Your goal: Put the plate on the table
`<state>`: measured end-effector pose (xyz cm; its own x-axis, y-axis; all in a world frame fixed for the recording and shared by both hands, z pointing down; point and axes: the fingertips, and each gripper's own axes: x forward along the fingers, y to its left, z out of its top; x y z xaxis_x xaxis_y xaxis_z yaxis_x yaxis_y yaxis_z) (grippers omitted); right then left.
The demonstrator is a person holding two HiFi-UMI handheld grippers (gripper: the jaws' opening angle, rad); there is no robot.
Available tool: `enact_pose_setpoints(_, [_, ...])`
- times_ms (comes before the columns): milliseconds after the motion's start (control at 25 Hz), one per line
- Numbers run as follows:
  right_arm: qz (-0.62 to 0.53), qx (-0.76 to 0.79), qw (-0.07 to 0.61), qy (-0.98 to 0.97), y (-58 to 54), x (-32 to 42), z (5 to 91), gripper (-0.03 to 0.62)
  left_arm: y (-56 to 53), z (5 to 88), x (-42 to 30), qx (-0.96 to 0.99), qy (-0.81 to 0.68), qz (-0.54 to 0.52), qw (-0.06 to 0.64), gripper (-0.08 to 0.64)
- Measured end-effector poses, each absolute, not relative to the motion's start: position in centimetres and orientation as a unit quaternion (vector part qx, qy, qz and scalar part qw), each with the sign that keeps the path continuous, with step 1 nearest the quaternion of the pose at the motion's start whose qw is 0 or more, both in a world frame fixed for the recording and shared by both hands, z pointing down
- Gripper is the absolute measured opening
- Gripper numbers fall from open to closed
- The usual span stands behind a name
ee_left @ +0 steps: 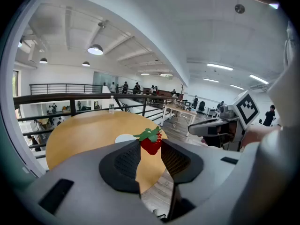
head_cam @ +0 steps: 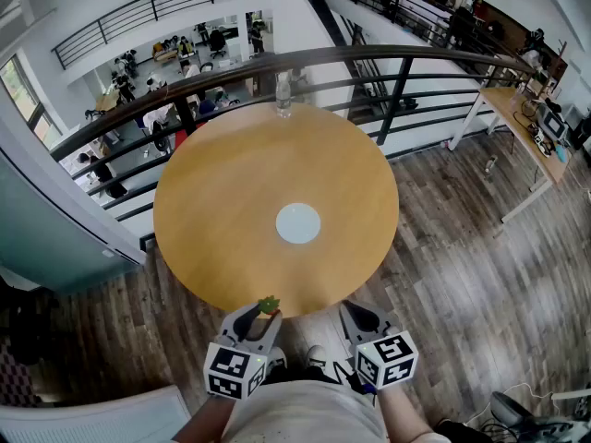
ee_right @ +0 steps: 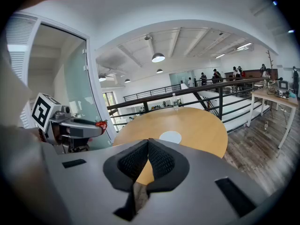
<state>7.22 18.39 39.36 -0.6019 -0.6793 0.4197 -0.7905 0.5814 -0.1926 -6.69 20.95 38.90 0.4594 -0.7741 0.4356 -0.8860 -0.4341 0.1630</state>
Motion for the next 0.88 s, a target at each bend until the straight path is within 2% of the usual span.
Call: enact_pose_setpoints(880, [0.182, 0.445, 0.143, -0.865, 17.6, 4.7, 38.4, 0.025, 20.8, 38.6, -9.9, 0.845, -0.478, 0.151, 0.186, 0.15])
